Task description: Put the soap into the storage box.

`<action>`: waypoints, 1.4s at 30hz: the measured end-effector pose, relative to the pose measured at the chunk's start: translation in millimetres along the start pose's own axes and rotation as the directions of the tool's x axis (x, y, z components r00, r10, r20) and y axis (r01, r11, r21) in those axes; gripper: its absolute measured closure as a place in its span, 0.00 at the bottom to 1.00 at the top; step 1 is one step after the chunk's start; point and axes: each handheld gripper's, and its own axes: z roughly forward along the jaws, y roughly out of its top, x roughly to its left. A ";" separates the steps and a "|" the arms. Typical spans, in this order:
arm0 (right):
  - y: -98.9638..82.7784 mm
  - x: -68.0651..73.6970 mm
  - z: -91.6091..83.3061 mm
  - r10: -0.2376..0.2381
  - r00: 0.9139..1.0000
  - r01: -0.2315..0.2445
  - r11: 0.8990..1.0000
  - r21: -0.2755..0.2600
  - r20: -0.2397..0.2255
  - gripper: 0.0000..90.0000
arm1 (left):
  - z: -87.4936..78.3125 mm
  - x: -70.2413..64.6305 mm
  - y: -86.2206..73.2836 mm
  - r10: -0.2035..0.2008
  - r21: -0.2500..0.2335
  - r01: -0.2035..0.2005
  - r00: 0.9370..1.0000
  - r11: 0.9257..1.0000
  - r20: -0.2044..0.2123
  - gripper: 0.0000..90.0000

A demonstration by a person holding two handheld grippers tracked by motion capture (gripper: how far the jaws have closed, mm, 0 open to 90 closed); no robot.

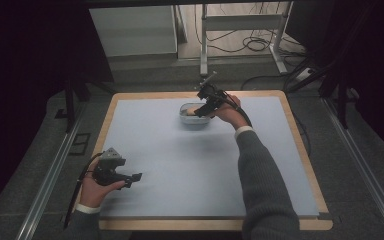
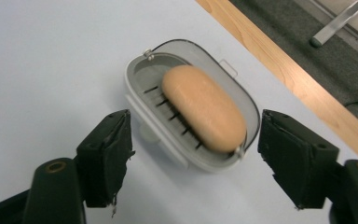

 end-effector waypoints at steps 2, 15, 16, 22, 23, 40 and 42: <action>-12.0 3.0 -8.0 0.023 1.000 -0.023 0.999 -0.027 0.001 0.27 | -0.1 -0.1 0.3 0.000 0.000 0.000 1.000 1.000 -0.002 0.09; -96.5 19.3 -49.6 0.115 0.993 -0.111 0.985 -0.135 0.018 0.26 | 0.5 -3.9 1.2 0.006 0.007 -0.006 1.000 1.000 -0.020 0.09; -103.5 21.0 -53.4 0.121 0.992 -0.117 0.983 -0.143 0.019 0.26 | 0.9 -4.2 1.2 0.007 0.009 -0.007 1.000 1.000 -0.021 0.09; -140.4 29.3 -73.8 0.135 0.990 -0.125 0.979 -0.161 0.049 0.25 | 2.7 -5.7 1.0 0.011 0.018 -0.011 1.000 1.000 -0.022 0.09; -156.6 31.7 -82.1 0.157 0.987 -0.146 0.972 -0.182 0.043 0.25 | 2.2 -6.1 0.8 0.011 0.017 -0.011 1.000 1.000 -0.025 0.09; -231.2 64.7 -117.4 0.204 0.978 -0.189 0.948 -0.255 0.036 0.24 | -3.9 -7.2 1.5 0.012 0.003 -0.012 0.999 1.000 -0.037 0.09; -231.9 65.4 -116.6 0.202 0.978 -0.184 0.950 -0.251 0.046 0.24 | -3.9 -7.1 1.5 0.013 0.003 -0.012 0.999 1.000 -0.037 0.09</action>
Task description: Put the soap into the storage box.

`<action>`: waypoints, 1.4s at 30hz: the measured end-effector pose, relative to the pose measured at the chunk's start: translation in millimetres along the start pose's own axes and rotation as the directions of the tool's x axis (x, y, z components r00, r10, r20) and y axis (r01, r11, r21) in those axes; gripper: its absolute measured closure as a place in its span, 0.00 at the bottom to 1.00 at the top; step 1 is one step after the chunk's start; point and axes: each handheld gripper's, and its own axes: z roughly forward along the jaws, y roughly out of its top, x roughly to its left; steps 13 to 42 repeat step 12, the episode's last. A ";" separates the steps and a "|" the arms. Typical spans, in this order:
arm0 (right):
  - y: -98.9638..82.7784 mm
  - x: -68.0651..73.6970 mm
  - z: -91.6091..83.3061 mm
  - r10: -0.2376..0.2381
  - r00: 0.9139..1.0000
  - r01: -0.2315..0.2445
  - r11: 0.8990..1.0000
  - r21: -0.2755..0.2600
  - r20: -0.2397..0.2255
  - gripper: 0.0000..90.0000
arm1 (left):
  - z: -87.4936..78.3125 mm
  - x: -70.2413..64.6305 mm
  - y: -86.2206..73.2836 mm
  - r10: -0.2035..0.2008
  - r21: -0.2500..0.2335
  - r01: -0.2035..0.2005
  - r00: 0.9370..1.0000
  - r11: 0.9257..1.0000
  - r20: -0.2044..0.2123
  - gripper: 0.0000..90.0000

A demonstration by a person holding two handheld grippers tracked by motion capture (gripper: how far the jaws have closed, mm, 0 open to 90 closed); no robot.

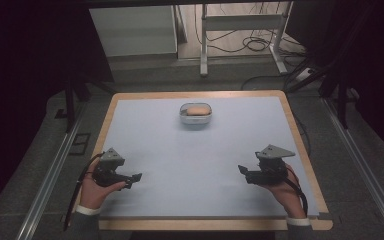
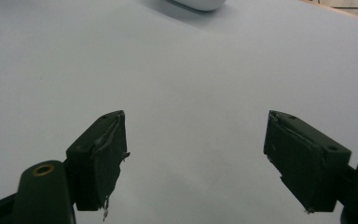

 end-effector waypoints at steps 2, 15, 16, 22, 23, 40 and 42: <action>-0.8 -0.5 0.9 0.003 1.000 -0.003 1.000 0.001 -0.002 0.24 | 0.4 -0.2 0.1 0.001 0.002 -0.001 1.000 1.000 0.001 0.09; -1.9 -6.2 4.6 0.018 1.000 -0.018 1.000 -0.004 0.011 0.18 | 5.7 -3.8 -2.0 0.003 0.025 -0.003 1.000 1.000 -0.004 0.08; -1.9 -6.2 4.6 0.018 1.000 -0.018 1.000 -0.004 0.011 0.18 | 5.7 -3.8 -2.0 0.003 0.025 -0.003 1.000 1.000 -0.004 0.08; -1.9 -6.2 4.6 0.018 1.000 -0.018 1.000 -0.004 0.011 0.18 | 5.7 -3.8 -2.0 0.003 0.025 -0.003 1.000 1.000 -0.004 0.08; -1.9 -6.2 4.6 0.018 1.000 -0.018 1.000 -0.004 0.011 0.18 | 5.7 -3.8 -2.0 0.003 0.025 -0.003 1.000 1.000 -0.004 0.08; -1.9 -6.2 4.6 0.018 1.000 -0.018 1.000 -0.004 0.011 0.18 | 5.7 -3.8 -2.0 0.003 0.025 -0.003 1.000 1.000 -0.004 0.08; -1.9 -6.2 4.6 0.018 1.000 -0.018 1.000 -0.004 0.011 0.18 | 5.7 -3.8 -2.0 0.003 0.025 -0.003 1.000 1.000 -0.004 0.08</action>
